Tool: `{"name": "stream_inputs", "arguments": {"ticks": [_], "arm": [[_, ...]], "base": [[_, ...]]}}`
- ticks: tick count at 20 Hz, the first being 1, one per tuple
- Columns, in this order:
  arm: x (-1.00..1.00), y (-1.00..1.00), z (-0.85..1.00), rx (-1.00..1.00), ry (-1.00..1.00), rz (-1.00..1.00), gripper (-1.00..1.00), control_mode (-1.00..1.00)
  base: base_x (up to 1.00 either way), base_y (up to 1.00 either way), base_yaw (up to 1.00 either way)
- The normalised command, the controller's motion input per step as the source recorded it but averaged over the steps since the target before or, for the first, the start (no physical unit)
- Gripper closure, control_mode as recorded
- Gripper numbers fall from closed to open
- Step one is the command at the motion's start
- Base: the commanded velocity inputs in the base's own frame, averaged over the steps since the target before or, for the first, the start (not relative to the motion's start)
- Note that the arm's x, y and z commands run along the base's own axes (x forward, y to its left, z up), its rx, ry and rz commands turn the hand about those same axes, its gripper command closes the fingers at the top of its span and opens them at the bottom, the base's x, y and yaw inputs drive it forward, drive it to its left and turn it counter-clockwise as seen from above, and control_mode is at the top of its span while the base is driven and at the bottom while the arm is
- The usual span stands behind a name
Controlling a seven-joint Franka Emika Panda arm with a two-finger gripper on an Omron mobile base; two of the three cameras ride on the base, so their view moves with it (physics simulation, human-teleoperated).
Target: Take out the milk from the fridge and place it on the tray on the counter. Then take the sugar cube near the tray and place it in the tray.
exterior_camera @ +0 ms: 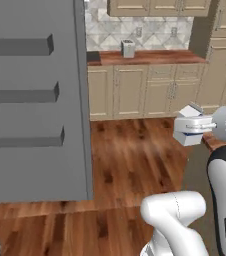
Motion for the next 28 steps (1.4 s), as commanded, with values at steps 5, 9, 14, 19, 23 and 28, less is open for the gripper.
{"name": "stream_inputs", "arguments": {"ticks": [5, 9, 14, 19, 23, 28], "arm": [[0.0, 0.0, 0.0, 0.0, 0.0, 0.0, 1.0, 1.0], [0.0, 0.0, 0.0, 0.0, 0.0, 0.0, 1.0, 1.0], [0.0, 0.0, 0.0, 0.0, 0.0, 0.0, 1.0, 1.0], [0.0, 0.0, 0.0, 0.0, 0.0, 0.0, 1.0, 1.0], [0.0, 0.0, 0.0, 0.0, 0.0, 0.0, 1.0, 1.0], [0.0, 0.0, 0.0, 0.0, 0.0, 0.0, 1.0, 1.0]], "base": [[0.0, 0.13, -1.0], [0.0, 0.11, -1.0], [-0.44, 0.11, -0.92], [-0.48, 0.47, -0.78], [0.26, 0.48, -0.37], [0.63, 0.0, -0.15]]}}
